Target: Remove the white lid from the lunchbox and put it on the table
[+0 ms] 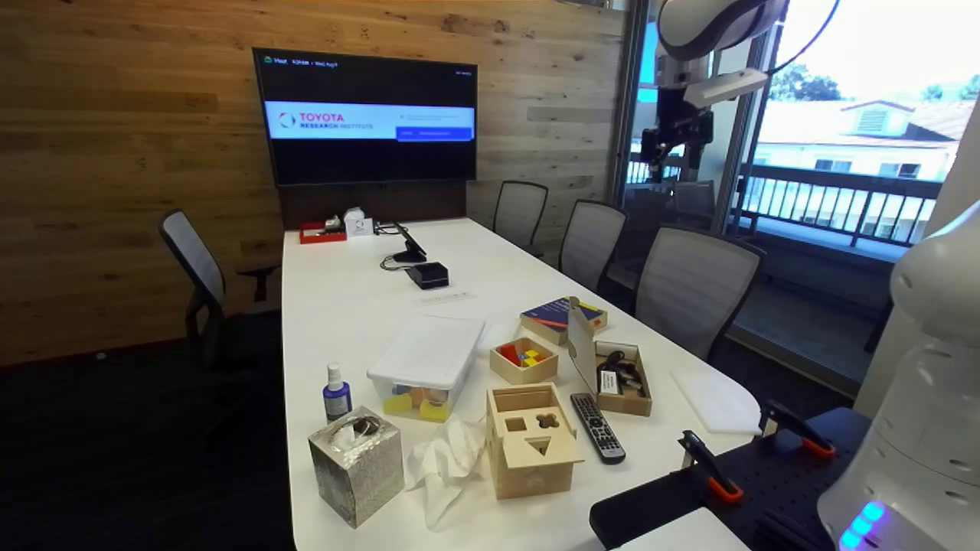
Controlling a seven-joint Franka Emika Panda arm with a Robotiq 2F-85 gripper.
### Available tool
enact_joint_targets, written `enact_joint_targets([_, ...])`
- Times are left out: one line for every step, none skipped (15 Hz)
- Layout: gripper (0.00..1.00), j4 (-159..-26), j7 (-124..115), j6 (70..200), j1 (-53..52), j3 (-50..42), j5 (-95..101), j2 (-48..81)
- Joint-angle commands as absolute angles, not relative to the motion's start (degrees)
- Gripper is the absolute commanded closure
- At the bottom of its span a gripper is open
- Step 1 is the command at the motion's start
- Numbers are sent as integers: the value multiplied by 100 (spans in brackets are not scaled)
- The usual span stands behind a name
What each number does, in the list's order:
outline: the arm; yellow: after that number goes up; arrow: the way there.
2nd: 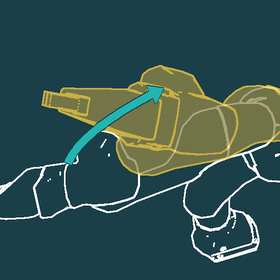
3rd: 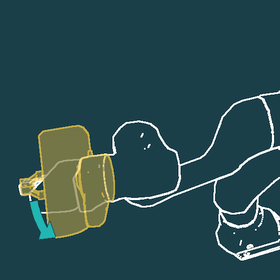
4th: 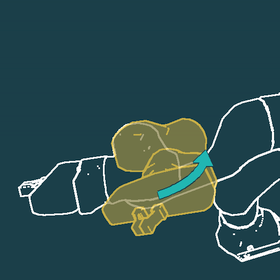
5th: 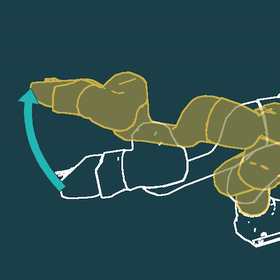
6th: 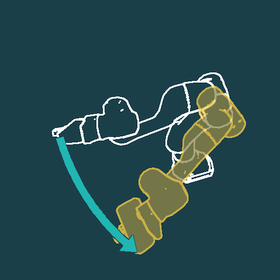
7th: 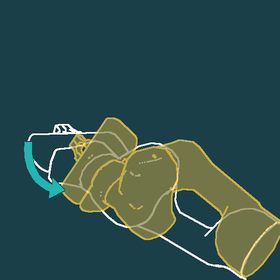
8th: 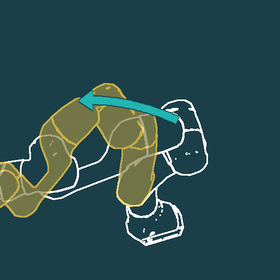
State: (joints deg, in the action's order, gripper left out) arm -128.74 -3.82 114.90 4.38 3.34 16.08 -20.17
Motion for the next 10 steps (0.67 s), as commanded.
enact_joint_targets([0,-12112,-460,11755,104,694,2087,-742])
enact_joint_targets([0,-11946,-386,11823,-26,785,2196,-441])
enact_joint_targets([0,-11738,-347,11887,-156,867,2329,-104])
enact_joint_targets([0,-11530,-329,11896,-301,943,2453,234])
enact_joint_targets([0,-11308,-262,11920,-454,1000,2567,565])
enact_joint_targets([0,-11112,-214,11961,-613,1047,2668,879])
enact_joint_targets([0,-10881,-211,11988,-772,1079,2790,1212])
enact_joint_targets([0,-10688,-171,12098,-943,1099,2903,1539])
enact_joint_targets([0,-10453,-197,12186,-1116,1104,3027,1874])
enact_joint_targets([0,-10256,-216,12321,-1293,1102,3141,2192])
